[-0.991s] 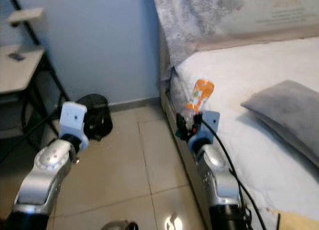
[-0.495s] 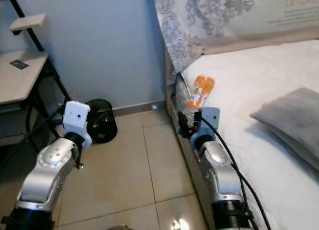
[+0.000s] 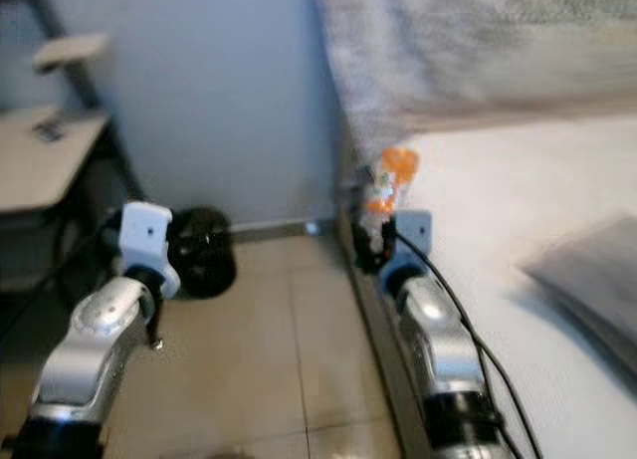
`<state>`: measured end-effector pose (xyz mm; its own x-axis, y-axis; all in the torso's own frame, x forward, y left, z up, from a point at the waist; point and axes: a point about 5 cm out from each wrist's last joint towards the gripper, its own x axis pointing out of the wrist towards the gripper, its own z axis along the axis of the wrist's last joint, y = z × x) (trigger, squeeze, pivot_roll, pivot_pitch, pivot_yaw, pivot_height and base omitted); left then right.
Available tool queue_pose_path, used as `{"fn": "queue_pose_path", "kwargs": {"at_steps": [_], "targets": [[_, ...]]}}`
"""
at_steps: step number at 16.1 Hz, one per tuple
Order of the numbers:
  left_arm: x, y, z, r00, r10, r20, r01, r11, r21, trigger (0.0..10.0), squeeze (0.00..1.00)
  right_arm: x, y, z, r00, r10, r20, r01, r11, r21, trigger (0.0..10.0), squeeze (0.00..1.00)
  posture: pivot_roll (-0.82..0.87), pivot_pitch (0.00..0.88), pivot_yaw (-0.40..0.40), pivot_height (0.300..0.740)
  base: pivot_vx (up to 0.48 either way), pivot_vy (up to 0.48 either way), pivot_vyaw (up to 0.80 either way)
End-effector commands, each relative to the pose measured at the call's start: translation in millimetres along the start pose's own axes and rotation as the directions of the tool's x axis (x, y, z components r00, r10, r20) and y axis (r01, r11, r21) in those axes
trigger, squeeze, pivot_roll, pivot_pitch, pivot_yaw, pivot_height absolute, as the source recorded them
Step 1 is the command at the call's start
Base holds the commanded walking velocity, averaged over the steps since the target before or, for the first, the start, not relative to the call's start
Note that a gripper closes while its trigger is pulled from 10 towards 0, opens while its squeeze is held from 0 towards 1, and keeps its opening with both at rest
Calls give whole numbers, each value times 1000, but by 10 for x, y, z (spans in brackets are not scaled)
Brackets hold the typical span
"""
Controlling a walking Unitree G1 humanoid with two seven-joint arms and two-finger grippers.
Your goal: Clean up the room
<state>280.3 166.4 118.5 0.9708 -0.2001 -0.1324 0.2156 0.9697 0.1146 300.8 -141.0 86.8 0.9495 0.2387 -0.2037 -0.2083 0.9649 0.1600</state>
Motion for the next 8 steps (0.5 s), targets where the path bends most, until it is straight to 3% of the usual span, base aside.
{"fn": "queue_pose_path", "kwargs": {"at_steps": [1, 8], "targets": [[-8, 42, 44, 1000, 25, 17, -25, 999, 19, 10000, 0, 33, 14, 61, 1000, 3, 19, -3, 1000, 0, 10000, 0, 56, 0, 38, 740, 390, 0, 0], [-54, 80, 74, 999, 33, 27, -35, 998, 53, 10000, 0, 76, -4, 16, 1000, -13, 4, 13, 999, -30, 10000, 0, 81, 0, 13, 740, 393, 0, 0]]}}
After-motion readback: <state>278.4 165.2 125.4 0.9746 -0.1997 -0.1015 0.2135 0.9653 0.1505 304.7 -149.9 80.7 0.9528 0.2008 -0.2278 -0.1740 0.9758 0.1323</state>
